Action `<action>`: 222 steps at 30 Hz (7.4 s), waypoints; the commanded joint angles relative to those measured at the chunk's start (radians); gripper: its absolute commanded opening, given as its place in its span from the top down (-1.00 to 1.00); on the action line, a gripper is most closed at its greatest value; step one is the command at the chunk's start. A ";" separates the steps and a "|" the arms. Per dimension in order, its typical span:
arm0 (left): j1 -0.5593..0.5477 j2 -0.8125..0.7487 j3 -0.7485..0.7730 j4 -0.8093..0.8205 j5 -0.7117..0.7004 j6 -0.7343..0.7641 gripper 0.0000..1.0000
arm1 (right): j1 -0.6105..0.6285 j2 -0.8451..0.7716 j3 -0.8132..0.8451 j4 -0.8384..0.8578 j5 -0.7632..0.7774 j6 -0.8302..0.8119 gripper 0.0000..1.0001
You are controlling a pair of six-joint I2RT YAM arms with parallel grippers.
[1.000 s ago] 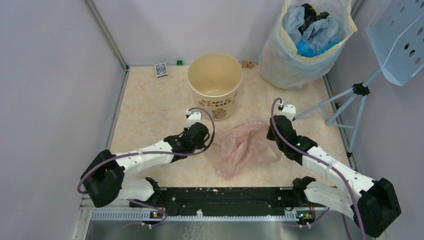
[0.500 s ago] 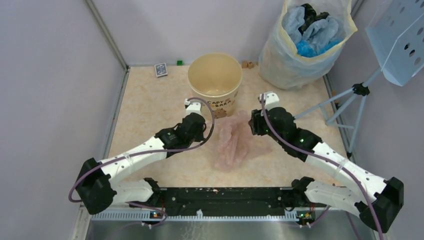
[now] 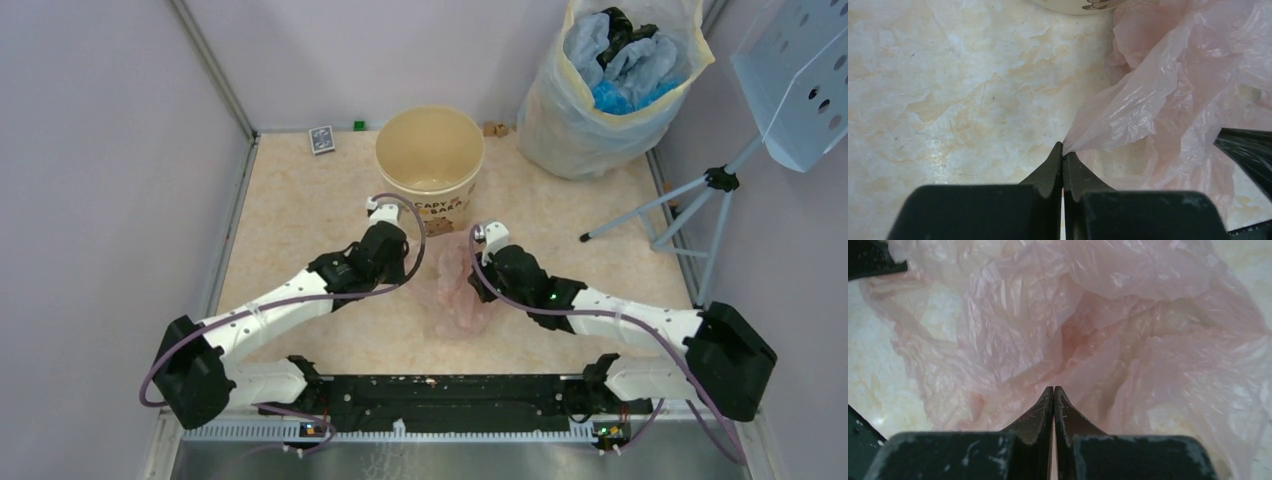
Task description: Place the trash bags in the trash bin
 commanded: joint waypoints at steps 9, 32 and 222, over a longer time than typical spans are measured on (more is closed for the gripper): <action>0.005 -0.105 -0.087 0.136 0.220 -0.052 1.00 | 0.003 0.398 0.027 0.443 0.090 0.268 1.00; 0.009 -0.265 0.468 0.120 0.686 -0.138 1.00 | -0.003 0.465 -0.029 0.424 0.143 0.273 1.00; -0.141 0.342 0.168 0.047 0.278 0.289 0.90 | -0.332 -0.047 0.893 -0.959 -0.563 -0.080 1.00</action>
